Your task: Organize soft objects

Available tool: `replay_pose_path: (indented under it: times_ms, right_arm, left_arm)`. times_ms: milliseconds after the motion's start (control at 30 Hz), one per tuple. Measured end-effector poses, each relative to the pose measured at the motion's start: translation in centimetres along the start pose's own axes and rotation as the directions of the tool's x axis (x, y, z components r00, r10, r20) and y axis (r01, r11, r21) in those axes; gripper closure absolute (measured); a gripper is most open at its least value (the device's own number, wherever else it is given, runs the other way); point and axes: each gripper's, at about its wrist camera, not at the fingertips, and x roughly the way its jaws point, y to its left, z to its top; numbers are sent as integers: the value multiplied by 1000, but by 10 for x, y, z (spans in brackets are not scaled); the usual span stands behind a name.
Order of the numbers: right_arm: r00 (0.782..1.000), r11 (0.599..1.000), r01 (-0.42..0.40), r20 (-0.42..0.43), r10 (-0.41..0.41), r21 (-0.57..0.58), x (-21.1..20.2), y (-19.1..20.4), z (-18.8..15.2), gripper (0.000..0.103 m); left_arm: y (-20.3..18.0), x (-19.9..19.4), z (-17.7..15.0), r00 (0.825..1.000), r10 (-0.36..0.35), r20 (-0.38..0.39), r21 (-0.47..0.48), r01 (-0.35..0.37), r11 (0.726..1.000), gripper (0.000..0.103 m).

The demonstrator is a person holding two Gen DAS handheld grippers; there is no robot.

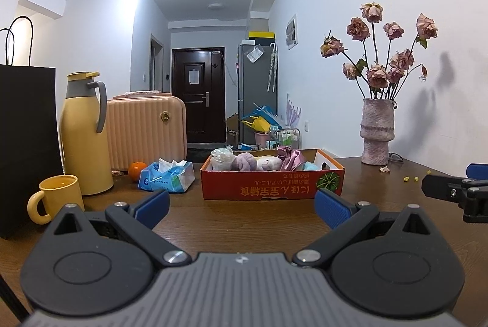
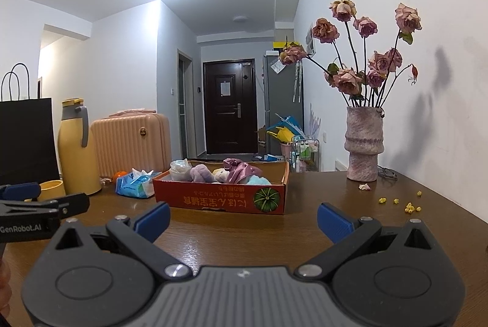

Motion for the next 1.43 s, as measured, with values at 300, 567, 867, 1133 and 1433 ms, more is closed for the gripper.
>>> replay_pose_path:
  times_ms: [300,567,867,1133,1433]
  right_arm:
    - [1000,1000,0,0,0,-1,0,0,0,0]
    - [1000,1000,1,1,-1,-1,0,0,0,0]
    - [1000,1000,0,0,0,-1,0,0,0,0]
    - [1000,1000,0,-1,0,-1,0,0,0,0]
    - [1000,1000,0,-11,0,-6,4,2,-1,0]
  left_arm:
    - [0,0,0,1000,0,0,1,0,1000,0]
    - [0,0,-1,1000,0,0,2,0,1000,0]
    - [-1,-1,0,1000,-1,1,5,1,1000,0]
    - [-1,-1,0,1000,-3,0,6,3,1000,0]
    - [3,5,-6,1000,-8,-14,19,8,1000,0]
